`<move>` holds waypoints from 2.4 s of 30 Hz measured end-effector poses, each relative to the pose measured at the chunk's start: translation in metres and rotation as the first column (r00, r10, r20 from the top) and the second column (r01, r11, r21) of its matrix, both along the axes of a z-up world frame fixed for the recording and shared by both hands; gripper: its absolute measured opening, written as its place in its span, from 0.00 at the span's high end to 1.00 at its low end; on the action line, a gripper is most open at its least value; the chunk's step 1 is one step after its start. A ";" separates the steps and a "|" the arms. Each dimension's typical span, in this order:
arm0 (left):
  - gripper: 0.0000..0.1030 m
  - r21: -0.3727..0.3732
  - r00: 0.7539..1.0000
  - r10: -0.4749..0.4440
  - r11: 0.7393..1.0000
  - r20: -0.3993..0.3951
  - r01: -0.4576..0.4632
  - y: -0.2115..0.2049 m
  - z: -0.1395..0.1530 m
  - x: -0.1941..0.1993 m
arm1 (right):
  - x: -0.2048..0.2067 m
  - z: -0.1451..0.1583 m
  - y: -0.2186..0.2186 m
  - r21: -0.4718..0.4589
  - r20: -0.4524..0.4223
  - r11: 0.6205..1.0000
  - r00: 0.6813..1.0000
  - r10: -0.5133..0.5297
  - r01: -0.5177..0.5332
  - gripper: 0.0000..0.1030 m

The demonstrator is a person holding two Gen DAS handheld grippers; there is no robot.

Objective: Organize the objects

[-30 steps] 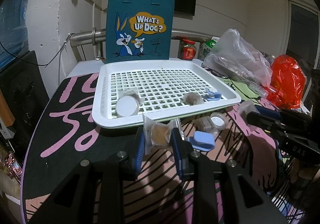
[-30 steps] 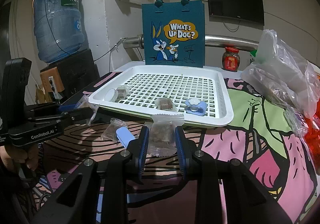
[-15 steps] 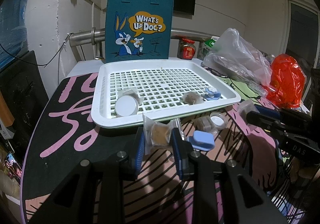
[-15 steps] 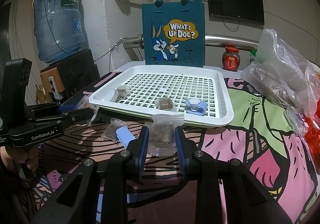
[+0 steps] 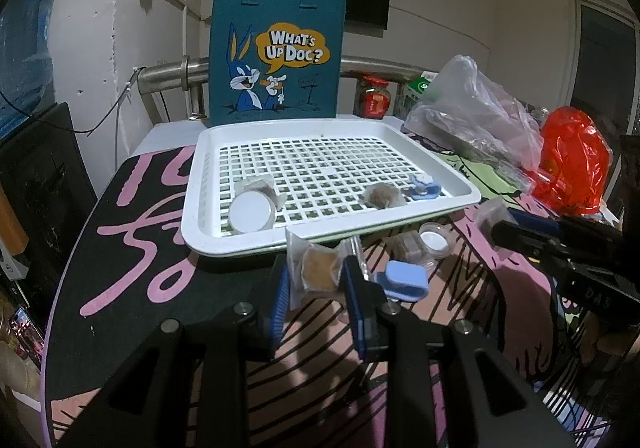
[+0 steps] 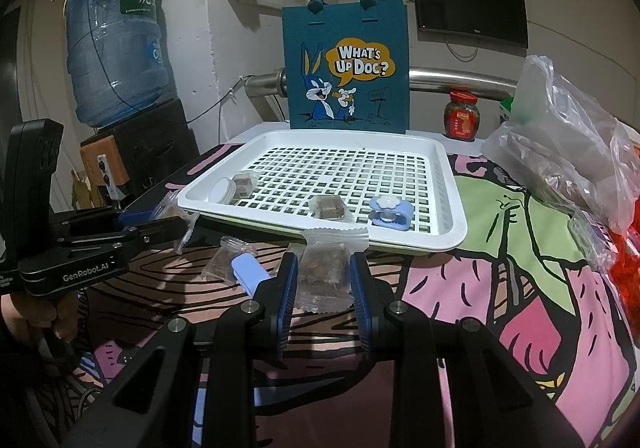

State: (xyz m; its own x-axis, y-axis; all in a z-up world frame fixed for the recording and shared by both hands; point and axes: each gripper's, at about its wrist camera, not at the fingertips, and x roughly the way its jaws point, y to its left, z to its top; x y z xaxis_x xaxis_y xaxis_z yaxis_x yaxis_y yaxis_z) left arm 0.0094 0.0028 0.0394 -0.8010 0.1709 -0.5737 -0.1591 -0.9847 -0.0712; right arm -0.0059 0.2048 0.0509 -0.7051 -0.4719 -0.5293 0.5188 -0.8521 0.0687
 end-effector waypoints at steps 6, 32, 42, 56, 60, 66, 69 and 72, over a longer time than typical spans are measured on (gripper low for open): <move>0.75 0.013 0.999 -0.014 1.000 0.029 0.013 -0.001 -0.002 -0.004 | -0.005 -0.002 0.002 -0.022 0.032 1.000 0.999 -0.001 0.001 0.75; 0.75 0.061 0.990 0.001 0.998 0.141 -0.010 -0.007 0.005 -0.120 | -0.151 0.013 -0.014 -0.082 0.321 0.996 0.947 -0.009 0.037 0.75; 0.50 0.029 0.984 -0.002 1.000 0.177 -0.004 0.004 -0.009 -0.131 | -0.175 -0.015 -0.033 0.097 0.299 0.992 0.949 -0.100 0.074 0.72; 0.38 0.074 0.999 -0.036 0.997 -0.002 0.036 -0.022 0.060 -0.054 | -0.054 0.073 0.015 -0.124 -0.018 0.992 1.000 -0.011 0.009 0.23; 0.38 0.080 0.996 -0.056 0.995 0.071 0.050 -0.025 0.039 -0.041 | -0.035 0.054 0.016 -0.080 0.018 0.997 1.000 0.025 -0.023 0.23; 0.38 0.056 0.985 -0.063 0.997 0.159 0.055 -0.013 0.004 -0.027 | -0.035 0.000 0.008 0.032 0.150 0.999 0.988 0.026 -0.031 0.23; 0.38 0.038 0.978 -0.076 0.997 0.194 0.070 -0.005 -0.009 -0.030 | -0.038 -0.017 0.000 0.078 0.202 0.996 0.979 0.031 -0.048 0.23; 0.39 0.041 0.968 -0.069 0.997 0.242 0.060 0.002 -0.019 -0.038 | -0.049 -0.031 -0.005 0.121 0.236 0.992 0.972 0.002 -0.031 0.23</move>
